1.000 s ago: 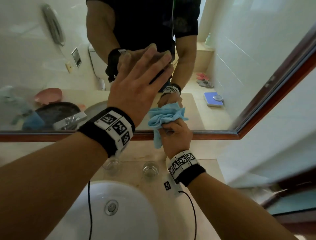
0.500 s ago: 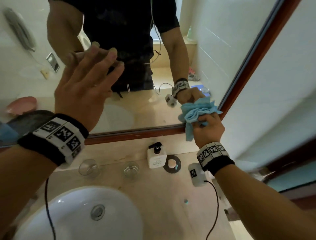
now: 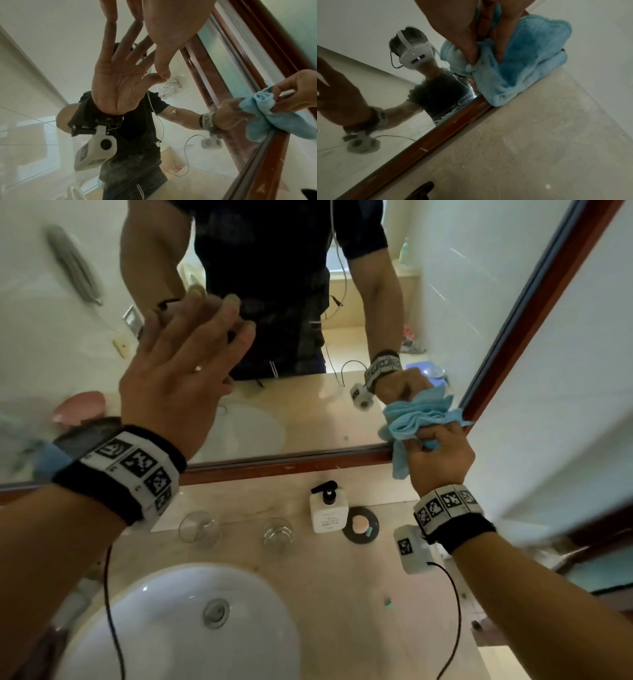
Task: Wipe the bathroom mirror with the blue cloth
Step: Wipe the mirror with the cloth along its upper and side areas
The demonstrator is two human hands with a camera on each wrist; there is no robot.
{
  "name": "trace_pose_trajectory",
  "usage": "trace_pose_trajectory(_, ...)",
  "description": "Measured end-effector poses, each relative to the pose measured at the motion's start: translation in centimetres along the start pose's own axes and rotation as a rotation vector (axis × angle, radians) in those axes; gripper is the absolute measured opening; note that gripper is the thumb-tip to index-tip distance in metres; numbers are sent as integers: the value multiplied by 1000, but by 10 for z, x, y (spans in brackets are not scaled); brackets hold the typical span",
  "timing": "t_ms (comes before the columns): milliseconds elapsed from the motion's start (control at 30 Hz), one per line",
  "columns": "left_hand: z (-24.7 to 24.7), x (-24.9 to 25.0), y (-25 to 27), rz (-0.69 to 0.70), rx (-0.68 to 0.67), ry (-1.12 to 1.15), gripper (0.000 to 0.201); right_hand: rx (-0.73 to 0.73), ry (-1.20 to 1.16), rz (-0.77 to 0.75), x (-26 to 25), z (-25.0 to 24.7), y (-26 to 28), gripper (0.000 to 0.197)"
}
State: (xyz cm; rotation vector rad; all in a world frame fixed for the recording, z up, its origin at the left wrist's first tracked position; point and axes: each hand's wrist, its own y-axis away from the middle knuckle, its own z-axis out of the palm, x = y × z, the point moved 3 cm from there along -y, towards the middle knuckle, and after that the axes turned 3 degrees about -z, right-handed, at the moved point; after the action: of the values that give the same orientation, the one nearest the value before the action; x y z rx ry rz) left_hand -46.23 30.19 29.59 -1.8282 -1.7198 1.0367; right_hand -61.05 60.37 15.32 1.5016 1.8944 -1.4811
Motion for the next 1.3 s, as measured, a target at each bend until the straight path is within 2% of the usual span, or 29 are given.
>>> trace_pose_trajectory(100,8,-9,-3,18,21,-9,47,31,-17,-48,-16,9,9,13)
trace_pose_trajectory(200,12,-14,-6,99,46,74,41,-25,-44,-57,-40,29,21,11)
trace_pose_trajectory(333,9,-16,0,14,-88,58,56,-39,-44,-37,-60,50,37,8)
trace_pose_trajectory(467,9,-21,3,61,-147,10,63,-63,-34,-85,-76,69,50,10)
trace_pose_trajectory(600,6,-32,7,80,-99,59,61,-116,-94,-207,-113,110,78,13)
trace_pose_trajectory(700,0,-43,15,99,-1,68,51,-116,-125,-201,-131,133,95,14)
trace_pose_trajectory(833,6,-65,27,120,-9,173,62,-75,-104,-203,-136,137,100,14)
trace_pose_trajectory(967,-1,-63,35,60,18,121,54,-51,-120,-188,-139,134,98,16)
trace_pose_trajectory(1100,-2,-61,37,60,11,110,52,-67,-104,-158,-139,133,97,17)
trace_pose_trajectory(1300,-1,-62,37,80,20,105,50,-95,-79,-214,-139,126,94,17)
